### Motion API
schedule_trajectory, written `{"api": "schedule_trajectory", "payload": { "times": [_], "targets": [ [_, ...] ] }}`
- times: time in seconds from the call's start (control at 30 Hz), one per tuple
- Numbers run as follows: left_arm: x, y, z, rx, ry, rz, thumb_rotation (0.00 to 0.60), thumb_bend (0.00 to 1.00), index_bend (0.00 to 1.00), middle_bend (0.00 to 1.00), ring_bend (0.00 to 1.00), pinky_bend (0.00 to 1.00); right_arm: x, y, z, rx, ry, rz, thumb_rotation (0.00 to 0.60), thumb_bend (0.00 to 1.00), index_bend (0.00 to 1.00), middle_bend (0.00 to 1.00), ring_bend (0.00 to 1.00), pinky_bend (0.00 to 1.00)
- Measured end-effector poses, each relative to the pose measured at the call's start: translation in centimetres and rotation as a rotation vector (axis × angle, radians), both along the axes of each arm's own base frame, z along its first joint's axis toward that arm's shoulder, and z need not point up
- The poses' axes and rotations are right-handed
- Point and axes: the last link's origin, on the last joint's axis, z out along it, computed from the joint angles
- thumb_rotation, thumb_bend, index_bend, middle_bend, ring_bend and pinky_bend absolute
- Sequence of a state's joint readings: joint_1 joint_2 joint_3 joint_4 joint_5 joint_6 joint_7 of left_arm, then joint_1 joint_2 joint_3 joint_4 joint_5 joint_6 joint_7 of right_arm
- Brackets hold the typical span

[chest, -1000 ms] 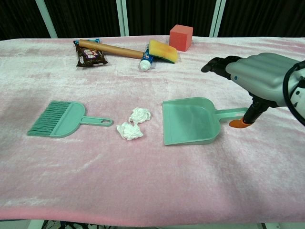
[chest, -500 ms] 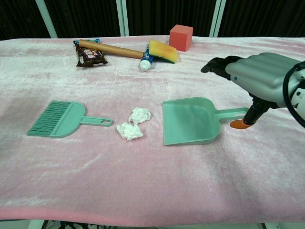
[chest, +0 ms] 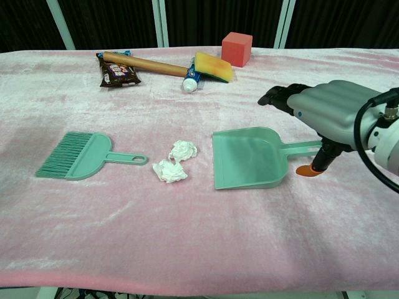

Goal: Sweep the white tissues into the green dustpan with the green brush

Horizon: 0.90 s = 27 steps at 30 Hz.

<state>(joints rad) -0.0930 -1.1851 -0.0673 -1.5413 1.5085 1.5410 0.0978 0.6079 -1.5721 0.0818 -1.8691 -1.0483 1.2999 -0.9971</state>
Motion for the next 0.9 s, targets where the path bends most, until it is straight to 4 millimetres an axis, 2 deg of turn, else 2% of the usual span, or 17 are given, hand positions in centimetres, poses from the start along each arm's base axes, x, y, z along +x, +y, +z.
{"api": "schedule_trajectory", "payload": {
  "times": [0.1, 0.17, 0.3, 0.4, 0.53, 0.9],
  "targets": [
    [0.0, 0.0, 0.0, 0.000, -0.001, 0.001, 0.600, 0.00, 0.00, 0.00, 0.00, 0.00, 0.0, -0.4, -0.1, -0.007, 0.009, -0.002, 0.600, 0.13, 0.00, 0.00, 0.08, 0.21],
    [0.0, 0.0, 0.0, -0.002, -0.006, 0.000, 0.600, 0.00, 0.00, 0.00, 0.00, 0.00, -0.1, -0.8, -0.1, -0.012, 0.022, -0.004, 0.600, 0.15, 0.02, 0.04, 0.19, 0.30],
    [0.2, 0.0, -0.1, -0.010, -0.014, -0.016, 0.600, 0.00, 0.00, 0.00, 0.00, 0.00, -0.4, -1.5, -0.1, -0.026, 0.046, -0.007, 0.600, 0.19, 0.19, 0.20, 0.47, 0.58],
    [0.2, 0.0, -0.1, -0.011, -0.007, -0.026, 0.600, 0.00, 0.00, 0.00, 0.00, 0.00, -0.7, -1.8, -0.1, -0.035, 0.055, -0.009, 0.600, 0.21, 0.25, 0.28, 0.58, 0.69],
    [0.1, -0.1, -0.2, -0.013, -0.008, -0.021, 0.600, 0.00, 0.00, 0.00, 0.00, 0.00, -1.4, -2.2, -0.3, -0.035, 0.065, -0.023, 0.600, 0.23, 0.28, 0.31, 0.63, 0.74],
    [0.1, 0.0, -0.3, -0.008, 0.007, -0.020, 0.600, 0.00, 0.00, 0.00, 0.00, 0.00, -2.4, -3.2, -1.0, -0.030, 0.069, -0.061, 0.600, 0.27, 0.33, 0.33, 0.64, 0.75]
  ]
}}
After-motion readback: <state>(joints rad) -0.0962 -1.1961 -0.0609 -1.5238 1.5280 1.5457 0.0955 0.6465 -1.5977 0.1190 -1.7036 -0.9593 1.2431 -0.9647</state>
